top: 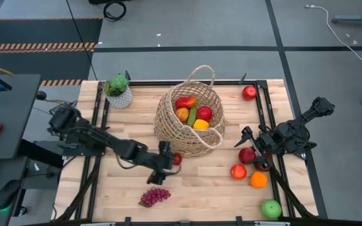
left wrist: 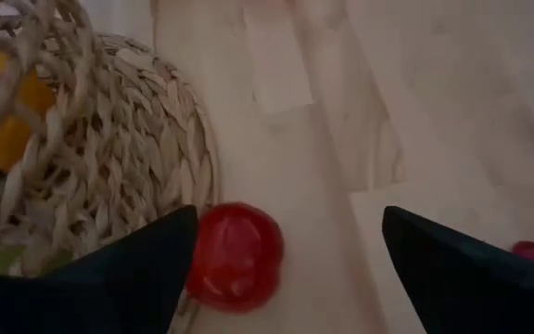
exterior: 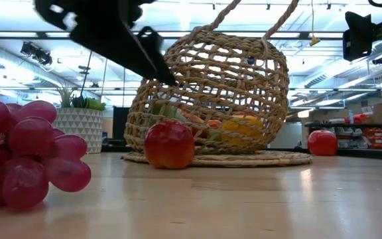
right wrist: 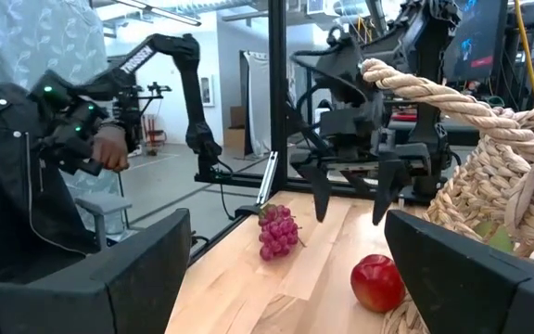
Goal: Build produce basket
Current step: Put the red apple into the brown basket
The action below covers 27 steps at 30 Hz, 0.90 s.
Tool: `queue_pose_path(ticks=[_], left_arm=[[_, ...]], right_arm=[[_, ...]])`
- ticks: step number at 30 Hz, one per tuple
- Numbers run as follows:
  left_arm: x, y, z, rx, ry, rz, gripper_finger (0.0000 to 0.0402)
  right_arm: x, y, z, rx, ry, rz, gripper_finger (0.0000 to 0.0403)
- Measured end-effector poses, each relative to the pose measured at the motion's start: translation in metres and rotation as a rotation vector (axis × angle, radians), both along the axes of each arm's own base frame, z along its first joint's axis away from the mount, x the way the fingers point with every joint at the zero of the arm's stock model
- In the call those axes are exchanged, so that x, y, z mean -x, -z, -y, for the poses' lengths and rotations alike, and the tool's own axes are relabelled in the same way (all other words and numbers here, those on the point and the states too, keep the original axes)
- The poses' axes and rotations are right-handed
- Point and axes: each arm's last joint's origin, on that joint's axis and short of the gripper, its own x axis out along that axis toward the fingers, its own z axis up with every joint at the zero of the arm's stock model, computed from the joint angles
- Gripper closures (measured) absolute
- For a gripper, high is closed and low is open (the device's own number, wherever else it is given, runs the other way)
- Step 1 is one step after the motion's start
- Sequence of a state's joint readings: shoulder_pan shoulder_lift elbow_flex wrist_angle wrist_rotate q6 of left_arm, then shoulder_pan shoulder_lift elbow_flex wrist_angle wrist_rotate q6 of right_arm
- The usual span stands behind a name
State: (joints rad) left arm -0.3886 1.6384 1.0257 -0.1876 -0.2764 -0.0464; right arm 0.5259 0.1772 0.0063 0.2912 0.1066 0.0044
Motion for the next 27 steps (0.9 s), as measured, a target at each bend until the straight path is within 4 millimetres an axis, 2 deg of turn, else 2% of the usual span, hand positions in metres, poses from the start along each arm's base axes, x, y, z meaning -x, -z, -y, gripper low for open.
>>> queue_pose_path(ticks=[7,11,19,27], left_arm=[[-0.032,0.001,0.010,-0.096,0.051,-0.093,0.0049],[-0.041,0.008,0.007,-0.152,0.060,-0.184,0.0049],[-0.046,0.032,0.007,-0.355,0.127,-0.272,0.0049],[-0.047,0.049,0.004,-0.339,0.089,-0.340,0.0049]], right_arm=[[0.000,0.000,0.000,-0.002,0.000,0.003,0.0038],[0.000,-0.001,0.000,-0.007,0.000,0.012,0.0038],[0.000,-0.002,0.000,-0.011,0.000,0.018,0.0038],[0.000,-0.002,0.000,-0.011,0.000,0.018,0.0038]])
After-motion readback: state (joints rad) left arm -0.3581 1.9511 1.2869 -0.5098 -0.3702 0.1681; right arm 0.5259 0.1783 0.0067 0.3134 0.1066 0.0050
